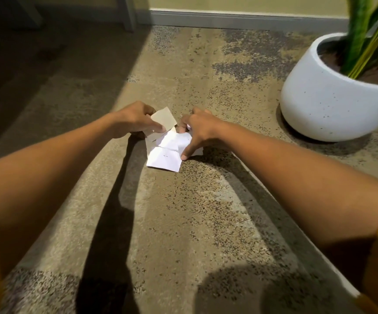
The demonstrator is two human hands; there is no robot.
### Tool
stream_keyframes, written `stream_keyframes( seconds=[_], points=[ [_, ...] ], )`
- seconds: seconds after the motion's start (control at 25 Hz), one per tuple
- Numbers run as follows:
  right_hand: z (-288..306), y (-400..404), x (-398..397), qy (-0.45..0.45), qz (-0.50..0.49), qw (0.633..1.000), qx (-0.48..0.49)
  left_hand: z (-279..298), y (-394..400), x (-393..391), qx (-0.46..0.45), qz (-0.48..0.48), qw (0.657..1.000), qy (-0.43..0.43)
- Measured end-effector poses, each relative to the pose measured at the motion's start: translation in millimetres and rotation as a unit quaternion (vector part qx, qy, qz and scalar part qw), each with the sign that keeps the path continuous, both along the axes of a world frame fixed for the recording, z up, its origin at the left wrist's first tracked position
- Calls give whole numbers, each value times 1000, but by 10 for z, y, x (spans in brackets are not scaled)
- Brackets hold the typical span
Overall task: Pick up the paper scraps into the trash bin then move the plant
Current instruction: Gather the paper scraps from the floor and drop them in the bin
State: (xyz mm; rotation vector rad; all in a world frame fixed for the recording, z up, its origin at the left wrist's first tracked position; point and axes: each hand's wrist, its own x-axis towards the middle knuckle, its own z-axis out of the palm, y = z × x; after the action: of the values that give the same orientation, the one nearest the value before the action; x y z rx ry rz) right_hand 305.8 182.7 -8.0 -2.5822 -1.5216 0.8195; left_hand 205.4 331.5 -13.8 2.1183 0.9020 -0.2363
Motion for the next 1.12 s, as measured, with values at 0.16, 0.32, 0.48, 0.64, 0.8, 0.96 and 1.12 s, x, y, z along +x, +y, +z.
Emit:
stream_keyframes(
  seconds=[0.16, 0.32, 0.48, 0.64, 0.8, 0.96, 1.12],
  points=[
    [-60, -221, 15, 12, -53, 995, 86, 57, -68, 45, -8, 15, 1000, -25],
    [-45, -488, 113, 42, -151, 971, 178, 204, -142, 109, -26, 19, 999, -36],
    [4, -786, 222, 85, -178, 960, 200, 385, -304, 169, -71, -6, 997, -37],
    [53, -1021, 240, 147, -217, 940, 219, 661, -513, 242, -113, -49, 991, -51],
    [224, -1241, 246, 226, -266, 909, 228, 943, -772, 324, -94, -59, 991, -80],
    [555, -1554, 272, 290, -310, 858, 291, 1227, -1071, 466, -92, -13, 982, -163],
    [1019, -1941, 355, 263, -335, 821, 380, 1569, -1519, 606, -84, -29, 970, -226]
  ],
)
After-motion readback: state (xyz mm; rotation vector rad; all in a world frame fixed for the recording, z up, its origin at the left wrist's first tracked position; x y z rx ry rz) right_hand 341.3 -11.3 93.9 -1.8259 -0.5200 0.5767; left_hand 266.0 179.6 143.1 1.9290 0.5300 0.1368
